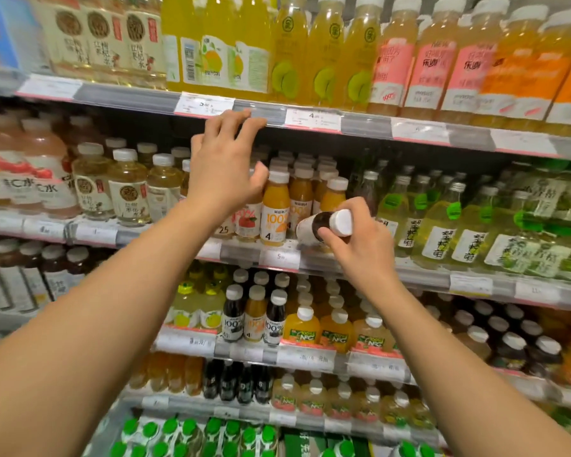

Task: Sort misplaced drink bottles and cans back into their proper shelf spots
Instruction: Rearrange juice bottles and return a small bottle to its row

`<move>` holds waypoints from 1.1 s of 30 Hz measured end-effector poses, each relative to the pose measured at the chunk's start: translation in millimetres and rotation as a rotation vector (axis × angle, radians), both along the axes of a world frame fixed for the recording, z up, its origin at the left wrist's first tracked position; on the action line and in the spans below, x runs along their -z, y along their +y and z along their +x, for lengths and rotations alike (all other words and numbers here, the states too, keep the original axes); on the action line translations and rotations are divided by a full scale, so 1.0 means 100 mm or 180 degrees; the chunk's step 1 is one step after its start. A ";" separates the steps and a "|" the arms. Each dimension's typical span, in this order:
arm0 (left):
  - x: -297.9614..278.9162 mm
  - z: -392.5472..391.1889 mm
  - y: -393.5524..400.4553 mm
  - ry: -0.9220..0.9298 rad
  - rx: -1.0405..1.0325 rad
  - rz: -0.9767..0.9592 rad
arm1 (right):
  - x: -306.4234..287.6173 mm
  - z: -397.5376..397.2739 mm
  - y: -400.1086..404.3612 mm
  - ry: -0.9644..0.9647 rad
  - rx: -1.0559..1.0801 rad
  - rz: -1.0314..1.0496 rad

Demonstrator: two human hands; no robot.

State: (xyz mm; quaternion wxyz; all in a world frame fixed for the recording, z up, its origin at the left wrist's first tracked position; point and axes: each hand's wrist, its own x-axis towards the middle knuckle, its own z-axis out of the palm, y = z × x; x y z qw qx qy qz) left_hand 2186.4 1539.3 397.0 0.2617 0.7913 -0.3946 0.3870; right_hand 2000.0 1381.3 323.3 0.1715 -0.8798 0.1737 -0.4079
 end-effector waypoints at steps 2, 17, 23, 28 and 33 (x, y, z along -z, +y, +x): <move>-0.04 -0.07 0.03 0.0123 -0.0020 0.0102 | 0.01 -0.18 0.04 -0.0156 -0.0074 0.0127; 1.10 -0.64 0.44 0.0864 0.0788 0.0289 | 0.86 -1.08 0.05 -0.0323 -0.0190 0.1624; 1.93 -0.34 0.20 0.1912 0.0704 0.2259 | 0.89 -1.02 0.03 -0.0194 0.0132 0.1545; 2.39 -0.07 -0.02 0.2241 0.0737 0.2354 | 0.93 -0.90 0.03 -0.0145 0.0257 0.1526; 2.54 0.18 -0.37 0.1624 0.0256 0.2110 | 0.99 -0.79 0.02 -0.0005 0.0393 0.1483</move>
